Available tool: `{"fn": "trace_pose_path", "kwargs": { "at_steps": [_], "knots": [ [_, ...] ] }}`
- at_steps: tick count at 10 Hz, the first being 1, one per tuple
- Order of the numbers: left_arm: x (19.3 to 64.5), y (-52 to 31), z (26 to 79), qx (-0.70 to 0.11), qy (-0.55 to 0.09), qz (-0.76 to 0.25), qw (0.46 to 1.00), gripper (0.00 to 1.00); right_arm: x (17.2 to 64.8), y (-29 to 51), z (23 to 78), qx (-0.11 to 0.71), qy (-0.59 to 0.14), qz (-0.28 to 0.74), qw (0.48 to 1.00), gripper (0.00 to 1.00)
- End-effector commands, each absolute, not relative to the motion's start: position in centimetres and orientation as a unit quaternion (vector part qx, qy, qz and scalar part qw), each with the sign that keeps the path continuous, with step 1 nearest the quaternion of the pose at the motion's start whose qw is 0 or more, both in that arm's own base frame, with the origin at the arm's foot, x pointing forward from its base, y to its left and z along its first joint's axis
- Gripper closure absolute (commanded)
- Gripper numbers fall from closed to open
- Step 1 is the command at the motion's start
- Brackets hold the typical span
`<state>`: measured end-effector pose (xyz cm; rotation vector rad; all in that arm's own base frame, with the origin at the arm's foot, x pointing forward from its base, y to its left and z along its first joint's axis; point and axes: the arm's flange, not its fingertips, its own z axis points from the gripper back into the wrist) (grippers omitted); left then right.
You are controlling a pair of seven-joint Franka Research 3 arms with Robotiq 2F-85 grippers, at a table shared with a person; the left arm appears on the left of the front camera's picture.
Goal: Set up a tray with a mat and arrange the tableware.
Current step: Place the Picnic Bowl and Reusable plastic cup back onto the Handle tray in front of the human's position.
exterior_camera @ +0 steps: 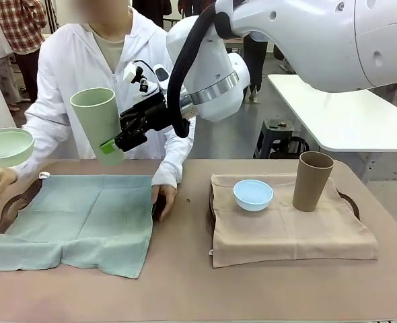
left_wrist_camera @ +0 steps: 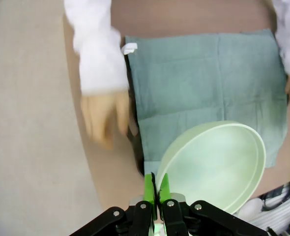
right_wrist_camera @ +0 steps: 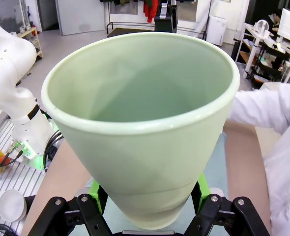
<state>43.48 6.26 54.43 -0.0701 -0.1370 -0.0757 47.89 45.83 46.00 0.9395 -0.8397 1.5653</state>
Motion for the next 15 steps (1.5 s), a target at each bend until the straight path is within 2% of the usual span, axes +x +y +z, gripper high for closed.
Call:
{"fn": "trace_pose_path", "kwargs": {
  "at_steps": [1, 15],
  "knots": [
    [43.54, 6.18, 54.42, -0.033, -0.076, -0.037, 0.996, 1.0, 48.14, 45.97, 46.11, 0.395, -0.355, 0.66, 0.532, 1.0],
    [43.54, 6.18, 54.42, -0.033, -0.076, -0.037, 0.996, 1.0, 48.14, 45.97, 46.11, 0.395, -0.355, 0.66, 0.532, 1.0]
  ]
}}
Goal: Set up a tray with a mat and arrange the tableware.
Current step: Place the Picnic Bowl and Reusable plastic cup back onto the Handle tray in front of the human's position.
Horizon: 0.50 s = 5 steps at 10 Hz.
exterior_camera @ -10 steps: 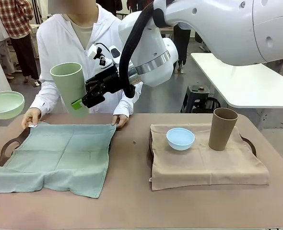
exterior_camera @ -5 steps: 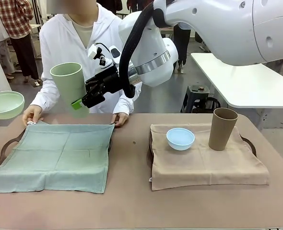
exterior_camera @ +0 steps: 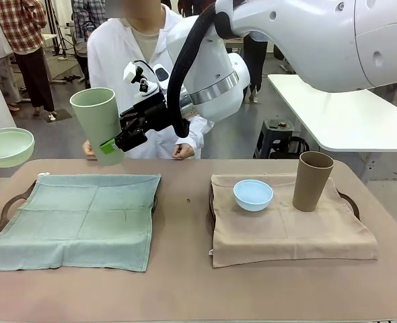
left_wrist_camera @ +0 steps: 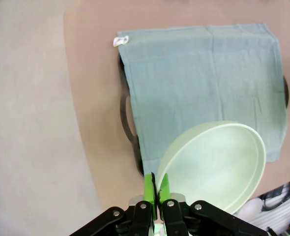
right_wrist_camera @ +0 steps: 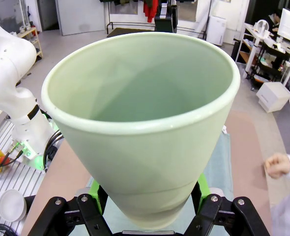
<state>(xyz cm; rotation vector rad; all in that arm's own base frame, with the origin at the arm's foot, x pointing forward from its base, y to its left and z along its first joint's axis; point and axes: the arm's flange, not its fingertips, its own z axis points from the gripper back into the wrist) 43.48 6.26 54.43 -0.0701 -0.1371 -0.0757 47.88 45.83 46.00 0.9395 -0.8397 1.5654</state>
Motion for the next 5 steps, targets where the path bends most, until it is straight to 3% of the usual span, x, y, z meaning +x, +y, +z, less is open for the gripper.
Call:
{"fn": "trace_pose_path", "kwargs": {
  "at_steps": [1, 2, 3, 5],
  "knots": [
    [43.5, 6.2, 54.4, -0.033, -0.076, -0.037, 0.996, 1.0, 48.1, 46.0, 46.1, 0.395, -0.355, 0.66, 0.532, 1.0],
    [43.5, 6.2, 54.4, -0.033, -0.076, -0.037, 0.996, 1.0, 48.1, 46.0, 46.1, 0.395, -0.355, 0.66, 0.532, 1.0],
    [43.5, 6.2, 54.4, -0.033, -0.076, -0.037, 0.996, 1.0, 47.9, 45.8, 46.0, 0.395, -0.353, 0.657, 0.536, 0.19],
    [45.1, 6.4, 52.2, -0.035, -0.063, -0.04, 0.997, 0.96, 50.5, 45.0, 42.4, 0.453, -0.373, 0.63, 0.51, 0.19]
  ]
}}
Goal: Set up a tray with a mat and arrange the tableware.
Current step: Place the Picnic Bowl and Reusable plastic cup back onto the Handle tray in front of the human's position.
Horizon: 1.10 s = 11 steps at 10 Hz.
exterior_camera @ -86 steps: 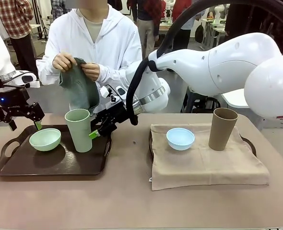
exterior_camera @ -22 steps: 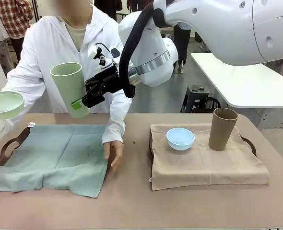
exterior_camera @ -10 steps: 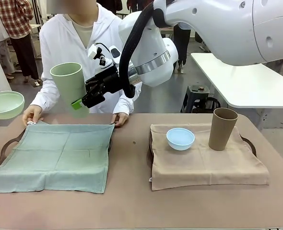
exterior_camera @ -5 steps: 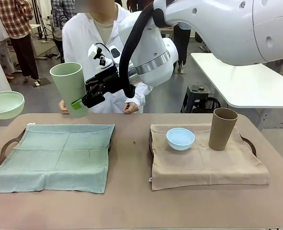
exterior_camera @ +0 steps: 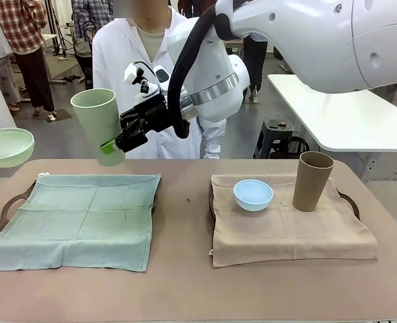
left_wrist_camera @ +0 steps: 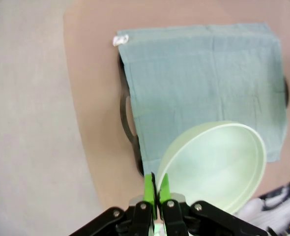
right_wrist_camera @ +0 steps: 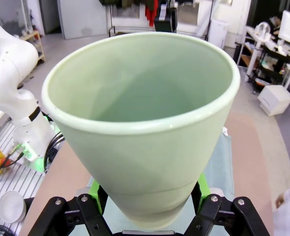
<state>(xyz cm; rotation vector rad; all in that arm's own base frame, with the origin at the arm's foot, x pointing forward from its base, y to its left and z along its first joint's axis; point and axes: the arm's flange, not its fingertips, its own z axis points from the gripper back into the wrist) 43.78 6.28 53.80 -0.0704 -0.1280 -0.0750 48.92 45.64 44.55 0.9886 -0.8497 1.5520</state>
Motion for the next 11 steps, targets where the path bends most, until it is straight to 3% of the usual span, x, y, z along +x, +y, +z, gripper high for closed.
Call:
{"fn": "trace_pose_path", "kwargs": {
  "at_steps": [1, 5, 8, 9, 10, 11],
  "knots": [
    [46.8, 6.4, 49.7, -0.04, -0.038, -0.047, 0.997, 0.96, 51.5, 44.5, 40.0, 0.477, -0.373, 0.612, 0.509, 0.19],
    [49.9, 5.0, 43.1, -0.076, -0.014, -0.065, 0.995, 0.96, 52.3, 45.3, 32.6, 0.507, -0.333, 0.597, 0.524, 0.19],
    [50.9, 4.0, 41.0, -0.078, -0.002, -0.059, 0.995, 0.96, 51.3, 46.9, 30.4, 0.498, -0.296, 0.618, 0.532, 0.19],
    [51.0, 3.8, 41.0, -0.065, 0.002, -0.052, 0.997, 0.96, 51.1, 46.8, 30.7, 0.464, -0.291, 0.621, 0.56, 0.19],
    [50.5, 4.0, 40.7, -0.07, 0.002, -0.058, 0.996, 0.96, 50.8, 46.4, 29.7, 0.508, -0.308, 0.608, 0.527, 0.19],
    [50.5, 4.0, 40.7, -0.07, 0.002, -0.058, 0.996, 0.96, 50.8, 46.4, 29.7, 0.508, -0.308, 0.608, 0.527, 0.19]
  ]
}}
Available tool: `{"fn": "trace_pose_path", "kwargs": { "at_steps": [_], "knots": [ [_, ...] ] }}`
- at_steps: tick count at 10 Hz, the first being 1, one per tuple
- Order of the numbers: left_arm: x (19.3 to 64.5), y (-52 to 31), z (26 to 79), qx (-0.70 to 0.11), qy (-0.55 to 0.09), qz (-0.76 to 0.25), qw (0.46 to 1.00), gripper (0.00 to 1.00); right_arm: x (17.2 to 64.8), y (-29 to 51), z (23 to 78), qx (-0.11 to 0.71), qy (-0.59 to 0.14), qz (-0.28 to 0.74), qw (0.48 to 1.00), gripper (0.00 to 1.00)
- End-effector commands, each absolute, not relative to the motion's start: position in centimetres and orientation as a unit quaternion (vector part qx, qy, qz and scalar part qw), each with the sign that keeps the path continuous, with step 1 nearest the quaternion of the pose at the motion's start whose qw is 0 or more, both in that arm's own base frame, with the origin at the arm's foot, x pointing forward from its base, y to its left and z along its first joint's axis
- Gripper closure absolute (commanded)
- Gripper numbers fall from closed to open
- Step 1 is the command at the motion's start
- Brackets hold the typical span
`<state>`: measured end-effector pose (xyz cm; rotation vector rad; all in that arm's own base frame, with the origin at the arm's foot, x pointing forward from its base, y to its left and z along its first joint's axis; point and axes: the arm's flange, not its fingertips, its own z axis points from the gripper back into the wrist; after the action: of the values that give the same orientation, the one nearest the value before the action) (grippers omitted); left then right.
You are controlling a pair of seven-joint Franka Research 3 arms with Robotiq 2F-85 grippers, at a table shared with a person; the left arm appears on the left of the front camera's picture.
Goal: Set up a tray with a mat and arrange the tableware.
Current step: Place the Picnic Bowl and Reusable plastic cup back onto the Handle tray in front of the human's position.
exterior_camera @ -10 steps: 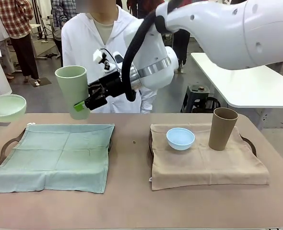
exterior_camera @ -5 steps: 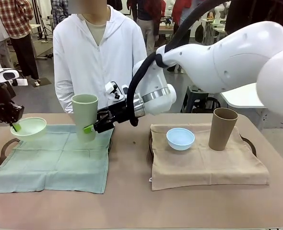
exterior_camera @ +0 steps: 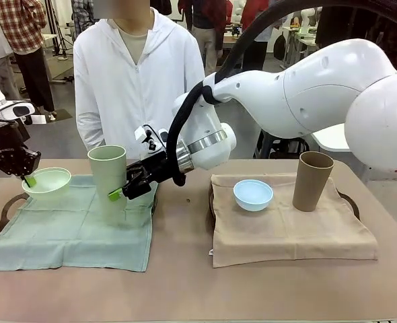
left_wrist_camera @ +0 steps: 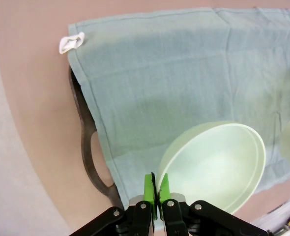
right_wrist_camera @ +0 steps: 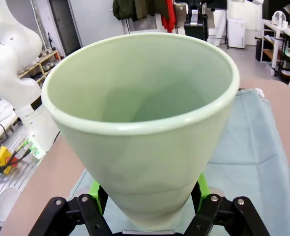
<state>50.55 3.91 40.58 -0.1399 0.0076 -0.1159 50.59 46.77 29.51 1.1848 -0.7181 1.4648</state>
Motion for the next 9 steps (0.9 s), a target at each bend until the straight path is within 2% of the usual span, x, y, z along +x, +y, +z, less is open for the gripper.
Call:
{"fn": "trace_pose_path", "kwargs": {
  "at_steps": [1, 9],
  "knots": [
    [50.6, 3.9, 40.6, -0.07, 0.004, -0.058, 0.996, 0.96, 50.5, 46.9, 29.6, 0.495, -0.301, 0.616, 0.534, 0.19],
    [51.3, 1.8, 37.6, -0.058, 0.011, -0.091, 0.994, 0.96, 52.1, 46.9, 26.5, 0.444, -0.331, 0.648, 0.523, 0.19]
  ]
}}
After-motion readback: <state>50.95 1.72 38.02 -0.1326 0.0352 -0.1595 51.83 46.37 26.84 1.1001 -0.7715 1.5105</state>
